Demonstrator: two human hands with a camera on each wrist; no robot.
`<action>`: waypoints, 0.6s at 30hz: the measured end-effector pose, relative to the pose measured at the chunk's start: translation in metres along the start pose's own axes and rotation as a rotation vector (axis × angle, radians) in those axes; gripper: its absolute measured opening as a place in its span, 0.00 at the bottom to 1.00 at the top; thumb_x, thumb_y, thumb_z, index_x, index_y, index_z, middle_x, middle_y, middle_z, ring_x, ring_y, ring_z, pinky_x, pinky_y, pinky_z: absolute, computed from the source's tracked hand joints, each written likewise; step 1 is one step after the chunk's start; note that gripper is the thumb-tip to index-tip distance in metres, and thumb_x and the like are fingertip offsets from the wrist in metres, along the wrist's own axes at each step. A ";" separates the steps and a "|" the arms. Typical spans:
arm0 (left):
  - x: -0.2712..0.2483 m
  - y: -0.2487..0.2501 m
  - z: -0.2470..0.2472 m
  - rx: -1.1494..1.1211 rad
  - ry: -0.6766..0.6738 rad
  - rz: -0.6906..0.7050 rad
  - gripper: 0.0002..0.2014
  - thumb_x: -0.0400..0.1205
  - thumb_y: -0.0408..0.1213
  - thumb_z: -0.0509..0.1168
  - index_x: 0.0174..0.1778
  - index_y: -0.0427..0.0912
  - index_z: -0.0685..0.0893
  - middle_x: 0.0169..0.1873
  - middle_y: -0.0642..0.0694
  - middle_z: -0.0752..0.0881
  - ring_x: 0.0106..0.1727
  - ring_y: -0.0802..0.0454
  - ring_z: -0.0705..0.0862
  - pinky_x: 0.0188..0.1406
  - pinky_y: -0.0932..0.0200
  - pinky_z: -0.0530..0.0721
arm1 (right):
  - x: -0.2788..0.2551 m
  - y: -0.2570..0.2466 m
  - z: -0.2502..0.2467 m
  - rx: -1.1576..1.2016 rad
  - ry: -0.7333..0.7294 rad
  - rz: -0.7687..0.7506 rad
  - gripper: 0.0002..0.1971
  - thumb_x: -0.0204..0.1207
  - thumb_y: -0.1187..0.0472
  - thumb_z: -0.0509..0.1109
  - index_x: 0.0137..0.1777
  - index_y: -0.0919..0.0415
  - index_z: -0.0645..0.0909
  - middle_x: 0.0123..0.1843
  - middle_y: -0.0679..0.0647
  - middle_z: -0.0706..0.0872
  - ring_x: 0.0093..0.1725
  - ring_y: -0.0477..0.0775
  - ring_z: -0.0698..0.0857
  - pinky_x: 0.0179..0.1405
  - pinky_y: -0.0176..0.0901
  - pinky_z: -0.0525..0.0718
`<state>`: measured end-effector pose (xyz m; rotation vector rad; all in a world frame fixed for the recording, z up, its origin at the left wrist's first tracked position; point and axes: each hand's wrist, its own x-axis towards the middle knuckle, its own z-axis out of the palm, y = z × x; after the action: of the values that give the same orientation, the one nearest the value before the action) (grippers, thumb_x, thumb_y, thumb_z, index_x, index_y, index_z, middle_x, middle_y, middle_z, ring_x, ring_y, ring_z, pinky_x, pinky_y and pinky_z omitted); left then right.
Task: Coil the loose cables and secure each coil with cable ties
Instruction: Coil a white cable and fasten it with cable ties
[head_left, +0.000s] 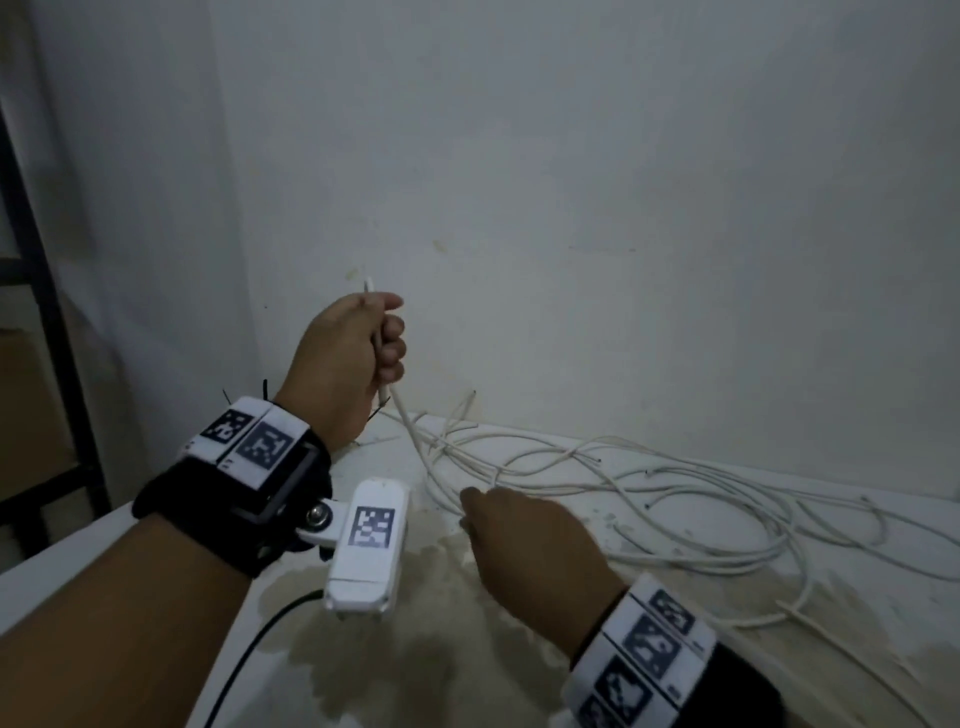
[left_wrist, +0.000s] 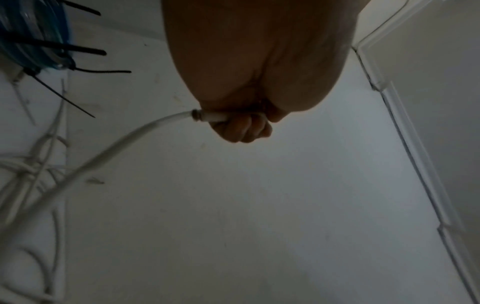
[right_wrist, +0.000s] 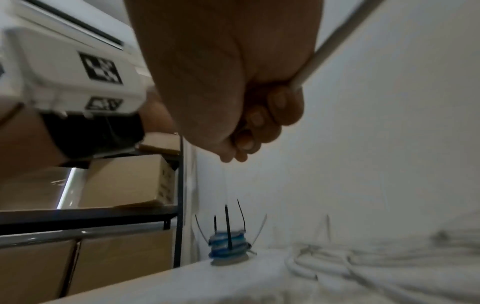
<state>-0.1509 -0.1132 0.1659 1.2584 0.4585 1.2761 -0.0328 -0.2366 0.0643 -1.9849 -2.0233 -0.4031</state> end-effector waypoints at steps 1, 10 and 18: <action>-0.001 -0.005 -0.001 0.075 -0.002 -0.003 0.11 0.89 0.36 0.50 0.48 0.41 0.77 0.22 0.52 0.73 0.19 0.59 0.67 0.17 0.67 0.63 | 0.000 0.000 -0.014 -0.088 0.063 -0.045 0.06 0.79 0.58 0.66 0.53 0.57 0.76 0.41 0.53 0.83 0.33 0.56 0.84 0.26 0.42 0.64; -0.017 -0.024 0.009 0.248 -0.135 -0.115 0.11 0.89 0.39 0.53 0.53 0.39 0.78 0.23 0.52 0.72 0.22 0.57 0.69 0.19 0.65 0.66 | 0.000 0.012 -0.087 -0.112 0.257 -0.312 0.07 0.68 0.66 0.76 0.43 0.54 0.86 0.30 0.50 0.80 0.20 0.52 0.77 0.18 0.32 0.53; -0.043 -0.032 0.017 0.349 -0.350 -0.219 0.14 0.88 0.38 0.52 0.45 0.38 0.80 0.22 0.47 0.73 0.18 0.54 0.66 0.18 0.67 0.63 | 0.013 0.037 -0.111 -0.010 0.381 -0.260 0.13 0.79 0.53 0.62 0.49 0.55 0.87 0.37 0.51 0.81 0.29 0.55 0.80 0.23 0.42 0.72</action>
<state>-0.1357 -0.1522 0.1276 1.6390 0.5620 0.7888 0.0048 -0.2665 0.1719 -1.5076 -2.0270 -0.7828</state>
